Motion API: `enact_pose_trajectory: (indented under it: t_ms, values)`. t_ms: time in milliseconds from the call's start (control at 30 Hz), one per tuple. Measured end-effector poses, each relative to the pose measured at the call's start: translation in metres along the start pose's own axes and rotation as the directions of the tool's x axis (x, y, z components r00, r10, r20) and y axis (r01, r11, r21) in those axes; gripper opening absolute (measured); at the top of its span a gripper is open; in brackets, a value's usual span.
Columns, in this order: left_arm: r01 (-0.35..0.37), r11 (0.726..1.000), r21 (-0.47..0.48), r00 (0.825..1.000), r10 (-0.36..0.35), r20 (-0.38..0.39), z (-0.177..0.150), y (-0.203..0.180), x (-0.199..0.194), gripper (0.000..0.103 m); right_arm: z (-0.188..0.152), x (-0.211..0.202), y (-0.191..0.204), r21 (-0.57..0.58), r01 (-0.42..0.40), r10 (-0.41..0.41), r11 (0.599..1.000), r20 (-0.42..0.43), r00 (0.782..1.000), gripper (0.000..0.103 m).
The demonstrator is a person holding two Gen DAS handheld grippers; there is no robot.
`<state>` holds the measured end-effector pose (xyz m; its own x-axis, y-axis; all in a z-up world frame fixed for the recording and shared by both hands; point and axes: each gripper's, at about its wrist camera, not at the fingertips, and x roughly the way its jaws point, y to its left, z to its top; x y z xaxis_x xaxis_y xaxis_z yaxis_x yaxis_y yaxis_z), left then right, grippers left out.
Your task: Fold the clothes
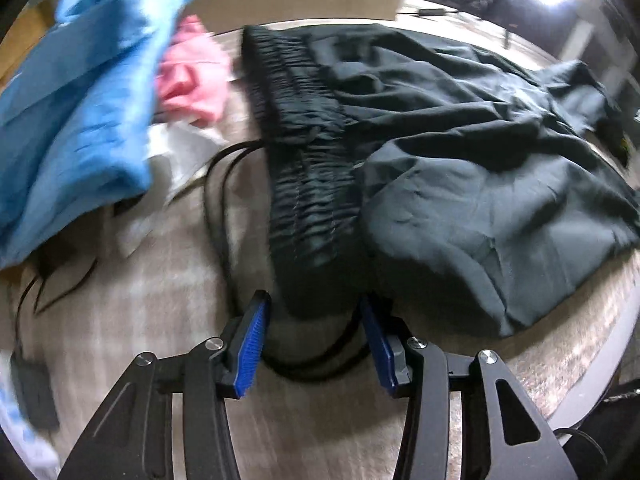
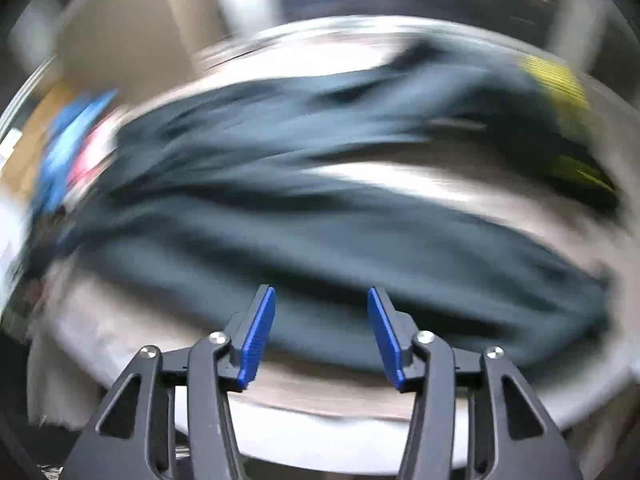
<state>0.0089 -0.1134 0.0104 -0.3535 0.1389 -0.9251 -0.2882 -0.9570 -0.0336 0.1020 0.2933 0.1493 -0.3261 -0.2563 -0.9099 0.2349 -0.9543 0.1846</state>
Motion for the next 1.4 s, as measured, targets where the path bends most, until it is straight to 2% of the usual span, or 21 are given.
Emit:
enact_pose_trajectory:
  t_ms: [100,133,200,333,433,500,567,600,667,733,800,867,900,967,1067,1133,1167,1200,1233,1300,1400]
  values:
    - [0.131,0.991,0.023,0.991,-0.132,0.034,0.013,-0.001,-0.001,0.031,-0.004,0.058,0.119,-0.245,-0.1,0.085,0.964,-0.07,0.994,0.048]
    - [0.191,0.981,0.02,0.98,-0.192,0.043,0.018,-0.002,-0.005,0.025,-0.006,0.071,0.15,-0.326,-0.106,0.087,0.939,-0.073,0.994,0.048]
    - [0.238,0.971,0.031,0.97,-0.24,0.045,0.035,-0.004,-0.019,0.019,-0.006,0.09,0.19,-0.424,-0.08,0.062,0.902,-0.056,0.997,0.048]
    - [0.252,0.959,0.128,0.966,-0.258,0.029,0.079,-0.015,-0.062,0.01,-0.005,0.12,0.245,-0.57,-0.041,0.023,0.821,-0.04,0.999,0.053]
    - [0.221,0.944,0.246,0.973,-0.232,0.013,0.108,-0.026,-0.084,0.009,-0.008,0.138,0.266,-0.66,0.079,-0.076,0.747,0.035,0.997,0.054]
    - [0.201,0.934,0.294,0.978,-0.207,-0.01,0.118,-0.029,-0.088,0.007,-0.008,0.154,0.267,-0.683,0.125,-0.125,0.72,0.05,0.991,0.054]
    - [0.193,0.918,0.348,0.981,-0.186,-0.053,0.118,-0.036,-0.086,0.006,-0.002,0.162,0.26,-0.661,0.14,-0.15,0.737,0.041,0.988,0.022]
    - [0.188,0.909,0.371,0.982,-0.173,-0.074,0.115,-0.037,-0.087,0.006,0.001,0.156,0.256,-0.641,0.101,-0.126,0.761,0.007,0.992,0.004]
    - [0.168,0.882,0.44,0.984,-0.123,-0.129,0.095,-0.032,-0.087,0.006,0.007,0.146,0.249,-0.595,0.024,-0.074,0.804,-0.061,0.995,0.004]
    - [0.192,0.885,0.423,0.97,-0.106,-0.219,0.069,-0.013,-0.074,0.008,0.004,0.133,0.247,-0.569,-0.097,0.021,0.817,-0.138,0.99,0.007]
    - [0.184,0.902,0.391,0.945,-0.052,-0.323,0.037,0.008,-0.054,0.013,-0.004,0.134,0.248,-0.542,-0.199,0.07,0.817,-0.248,0.966,0.014]
    - [0.151,0.91,0.386,0.927,0.005,-0.375,0.017,0.02,-0.042,0.014,-0.001,0.118,0.232,-0.481,-0.225,0.102,0.847,-0.268,0.958,0.022]
    - [0.117,0.914,0.388,0.926,0.04,-0.375,0.011,0.027,-0.041,0.014,0.0,0.111,0.224,-0.45,-0.237,0.118,0.861,-0.277,0.954,0.023]
    - [0.088,0.927,0.363,0.933,0.051,-0.356,0.012,0.037,-0.047,0.014,0.003,0.095,0.209,-0.385,-0.262,0.152,0.885,-0.293,0.944,0.024]
    - [0.067,0.945,0.32,0.96,0.025,-0.277,0.031,0.043,-0.074,0.016,0.027,0.041,0.142,-0.273,-0.275,0.232,0.922,-0.178,0.956,0.025]
    - [0.046,0.95,0.31,0.977,0.023,-0.213,0.047,0.038,-0.091,0.019,0.054,0.009,0.086,-0.203,-0.207,0.2,0.957,-0.057,0.978,0.029]
    - [0.041,0.951,0.306,0.983,0.016,-0.18,0.056,0.033,-0.099,0.021,0.06,-0.007,0.055,-0.169,-0.138,0.141,0.976,0.006,0.99,0.032]
    - [0.036,0.953,0.302,0.989,0.01,-0.147,0.064,0.028,-0.107,0.022,0.065,-0.022,0.023,-0.131,-0.07,0.079,0.989,0.066,0.995,0.041]
    - [0.025,0.953,0.301,0.994,0.009,-0.111,0.076,0.018,-0.115,0.022,0.071,-0.038,-0.008,-0.089,-0.004,0.015,0.996,0.124,0.992,0.046]
    - [0.022,0.956,0.293,0.997,-0.001,-0.073,0.094,-0.001,-0.12,0.022,0.073,-0.065,-0.074,0.013,0.143,-0.142,0.99,0.218,0.966,0.047]
    - [0.013,0.956,0.292,0.999,-0.001,-0.042,0.114,-0.028,-0.118,0.023,0.055,-0.078,-0.171,0.168,0.276,-0.309,0.947,0.226,0.924,0.047]
